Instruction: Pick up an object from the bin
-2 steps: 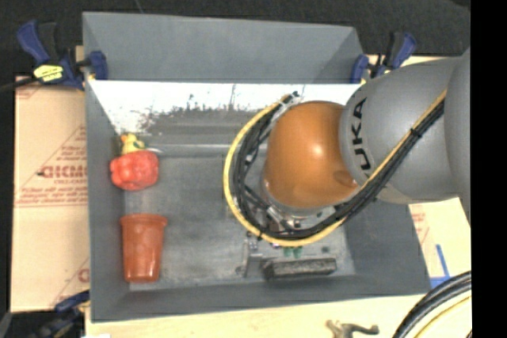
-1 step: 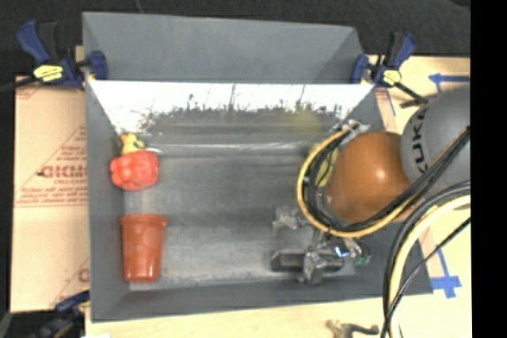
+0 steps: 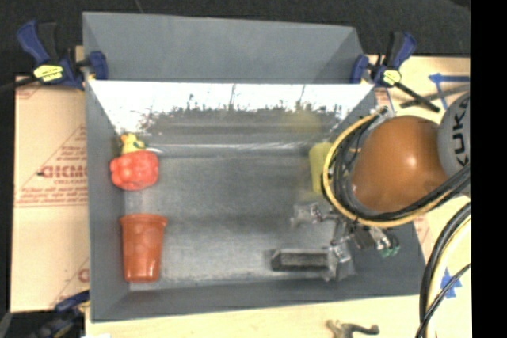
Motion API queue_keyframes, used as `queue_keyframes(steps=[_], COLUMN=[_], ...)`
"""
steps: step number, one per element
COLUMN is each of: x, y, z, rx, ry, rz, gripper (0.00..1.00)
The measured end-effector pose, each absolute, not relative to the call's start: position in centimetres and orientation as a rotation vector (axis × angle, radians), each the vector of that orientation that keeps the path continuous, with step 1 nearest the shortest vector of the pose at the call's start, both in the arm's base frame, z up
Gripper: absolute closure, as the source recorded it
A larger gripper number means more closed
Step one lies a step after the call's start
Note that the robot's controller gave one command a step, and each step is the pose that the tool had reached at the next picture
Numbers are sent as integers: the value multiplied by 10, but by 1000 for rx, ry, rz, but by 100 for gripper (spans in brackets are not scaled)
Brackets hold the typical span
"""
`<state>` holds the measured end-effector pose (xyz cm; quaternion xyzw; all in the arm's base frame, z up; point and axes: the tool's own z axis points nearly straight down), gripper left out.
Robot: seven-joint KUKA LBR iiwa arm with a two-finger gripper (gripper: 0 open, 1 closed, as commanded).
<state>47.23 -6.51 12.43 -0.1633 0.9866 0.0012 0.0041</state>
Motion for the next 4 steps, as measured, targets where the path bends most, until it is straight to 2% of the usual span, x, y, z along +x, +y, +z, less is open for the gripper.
queue_keyframes(steps=[1, 2, 3, 4], x=[486, 481, 474, 474], y=[-148, -29, -81, -81], z=[100, 74, 71, 71], rx=[-12, -1088, -454, -454], ry=[3125, 2922, 3092, 3092], rz=[1, -7, -2, -2], gripper=[0, 0, 100, 100])
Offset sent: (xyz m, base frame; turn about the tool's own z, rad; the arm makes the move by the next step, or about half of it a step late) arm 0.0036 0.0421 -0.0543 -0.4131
